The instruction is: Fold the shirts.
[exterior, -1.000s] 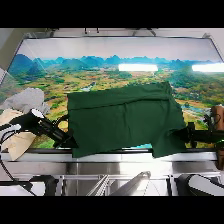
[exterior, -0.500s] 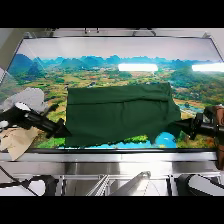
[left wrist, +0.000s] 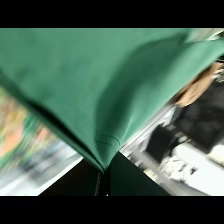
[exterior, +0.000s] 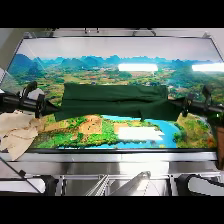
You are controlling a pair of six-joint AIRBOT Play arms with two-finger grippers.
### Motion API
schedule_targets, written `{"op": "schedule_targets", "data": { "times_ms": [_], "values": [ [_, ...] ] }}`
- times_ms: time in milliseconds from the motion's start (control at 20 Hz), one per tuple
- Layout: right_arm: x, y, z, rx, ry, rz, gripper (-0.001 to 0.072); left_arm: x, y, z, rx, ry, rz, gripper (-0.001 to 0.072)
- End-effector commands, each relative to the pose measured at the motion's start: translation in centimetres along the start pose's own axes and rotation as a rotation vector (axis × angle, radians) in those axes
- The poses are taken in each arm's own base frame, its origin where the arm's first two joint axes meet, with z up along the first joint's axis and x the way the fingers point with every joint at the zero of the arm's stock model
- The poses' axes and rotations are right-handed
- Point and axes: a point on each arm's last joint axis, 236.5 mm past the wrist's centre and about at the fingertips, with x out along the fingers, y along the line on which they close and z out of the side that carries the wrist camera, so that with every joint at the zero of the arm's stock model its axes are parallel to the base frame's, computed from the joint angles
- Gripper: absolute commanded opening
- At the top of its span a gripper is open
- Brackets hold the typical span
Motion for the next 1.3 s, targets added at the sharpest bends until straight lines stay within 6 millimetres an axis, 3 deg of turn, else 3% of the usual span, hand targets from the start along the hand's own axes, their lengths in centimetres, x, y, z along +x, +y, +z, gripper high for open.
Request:
{"op": "schedule_targets", "data": {
  "times_ms": [0, 200, 350, 500, 650, 700, 750, 800, 900, 1050, 1150, 1250],
  "values": [
    [3.5, 1.5, 5.0, -0.104, -0.058, -0.018, 0.0021, -0.9, -2.7, 5.3, 0.006, -0.073, -0.168, 0.0027],
    [7.3, -0.9, 7.3, -0.108, -0.051, -0.068, 0.0021, 1.3, -1.9, 10.8, 0.009, -0.085, -0.149, 0.0027],
    [8.8, -3.7, 8.3, -0.100, -0.056, -0.111, 0.0021, 3.2, -1.1, 14.2, 0.033, -0.082, -0.126, 0.0027],
    [9.3, -5.5, 8.3, -0.121, -0.047, -0.132, 0.0021, 4.6, 1.4, 15.4, -0.050, -0.033, -0.087, 0.0009],
    [9.3, -5.9, 8.4, -0.174, -0.046, -0.144, 0.0022, 5.0, 2.7, 15.6, -0.095, 0.002, -0.085, 0.0013],
    [9.1, -5.9, 8.6, -0.177, -0.050, -0.145, 0.0060, 5.0, 2.7, 15.6, -0.093, 0.005, -0.086, 0.0023],
    [8.9, -5.9, 8.8, -0.187, -0.055, -0.145, 0.0259, 4.6, 2.8, 15.6, -0.095, -0.001, -0.088, 0.0132],
    [8.5, -5.9, 9.1, -0.202, -0.063, -0.146, 0.0406, 4.2, 2.8, 15.7, -0.097, -0.004, -0.089, 0.0263],
    [7.2, -5.8, 9.6, -0.240, -0.068, -0.147, 0.0527, 3.4, 3.0, 15.2, -0.124, 0.009, -0.100, 0.0270],
    [3.8, -7.2, 10.2, -0.272, -0.024, -0.230, 0.0529, 1.3, 1.9, 14.4, -0.164, 0.032, -0.194, 0.0269],
    [1.7, -10.0, 9.6, -0.231, 0.040, -0.350, 0.0531, -0.4, 0.0, 14.6, -0.165, 0.018, -0.308, 0.0268],
    [1.0, -11.9, 8.5, -0.230, 0.094, -0.429, 0.0547, -1.7, -2.1, 15.1, -0.139, -0.010, -0.390, 0.0266]
  ]
}}
